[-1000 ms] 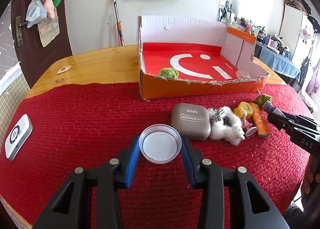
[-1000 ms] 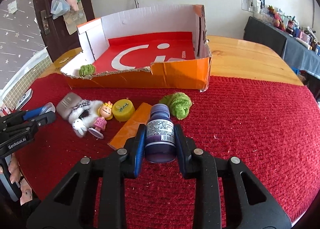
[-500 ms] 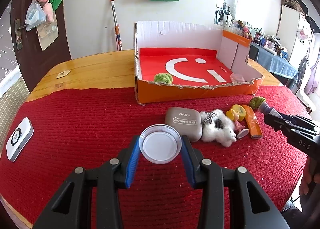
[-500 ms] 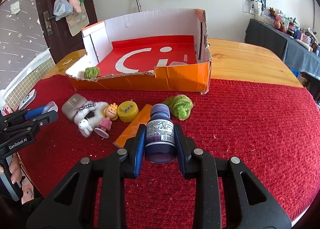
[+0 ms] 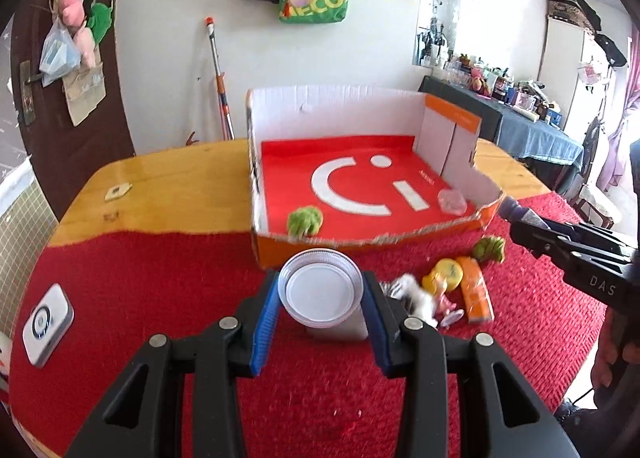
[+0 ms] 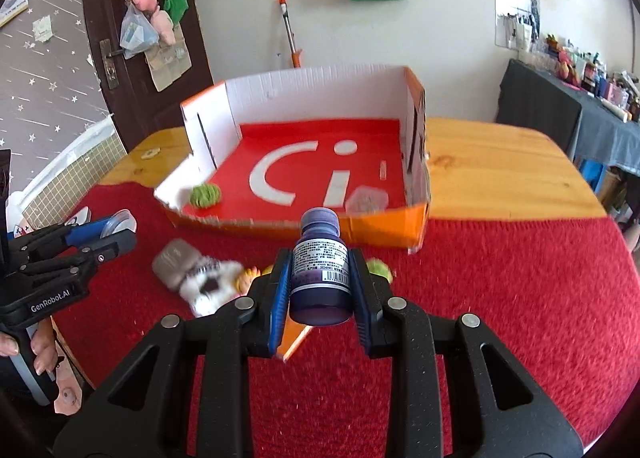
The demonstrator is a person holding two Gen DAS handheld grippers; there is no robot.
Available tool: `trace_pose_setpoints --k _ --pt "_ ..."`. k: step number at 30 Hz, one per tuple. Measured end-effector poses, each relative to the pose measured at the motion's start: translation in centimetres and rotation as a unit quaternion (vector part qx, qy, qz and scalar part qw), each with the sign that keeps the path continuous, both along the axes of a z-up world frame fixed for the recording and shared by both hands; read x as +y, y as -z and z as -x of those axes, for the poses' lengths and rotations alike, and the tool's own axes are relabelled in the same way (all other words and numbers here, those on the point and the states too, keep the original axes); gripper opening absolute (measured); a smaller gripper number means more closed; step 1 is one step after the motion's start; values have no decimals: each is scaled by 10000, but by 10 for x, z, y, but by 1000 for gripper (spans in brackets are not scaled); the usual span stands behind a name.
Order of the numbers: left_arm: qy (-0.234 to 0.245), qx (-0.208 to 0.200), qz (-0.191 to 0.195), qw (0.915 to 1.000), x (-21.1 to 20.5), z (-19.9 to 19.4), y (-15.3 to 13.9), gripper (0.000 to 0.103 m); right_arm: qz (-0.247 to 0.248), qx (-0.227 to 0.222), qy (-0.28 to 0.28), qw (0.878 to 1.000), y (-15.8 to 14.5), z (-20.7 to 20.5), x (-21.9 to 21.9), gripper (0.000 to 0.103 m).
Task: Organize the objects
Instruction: 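Carry the white lid and purple bottle with both tools into the cardboard box, then lower the purple bottle with the right tool while the left tool lowers the white lid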
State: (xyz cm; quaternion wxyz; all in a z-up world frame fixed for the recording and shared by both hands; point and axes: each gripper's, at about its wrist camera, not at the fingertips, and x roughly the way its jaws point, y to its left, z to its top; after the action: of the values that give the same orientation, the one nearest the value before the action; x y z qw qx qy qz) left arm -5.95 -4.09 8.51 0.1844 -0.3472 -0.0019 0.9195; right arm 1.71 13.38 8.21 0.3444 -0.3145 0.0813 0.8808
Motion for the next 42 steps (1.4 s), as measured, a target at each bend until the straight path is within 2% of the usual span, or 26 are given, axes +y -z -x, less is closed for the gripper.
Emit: trace_pose_setpoints --k 14,23,30,34,42 --pt "144 -154 -56 9998 7 24 -3 42 106 -84 -220 9997 -3 23 15 27" --pt "595 -398 -76 9974 28 48 -3 42 355 -91 -484 9982 -3 46 30 27" --pt "1091 -587 153 9922 52 74 3 42 578 -315 -660 9956 2 69 51 27" --pt "1364 -846 264 9867 65 93 13 42 654 -476 -714 9942 6 80 62 27" --pt "1595 -1071 457 9803 77 109 27 42 828 -827 -860 9894 19 96 75 27"
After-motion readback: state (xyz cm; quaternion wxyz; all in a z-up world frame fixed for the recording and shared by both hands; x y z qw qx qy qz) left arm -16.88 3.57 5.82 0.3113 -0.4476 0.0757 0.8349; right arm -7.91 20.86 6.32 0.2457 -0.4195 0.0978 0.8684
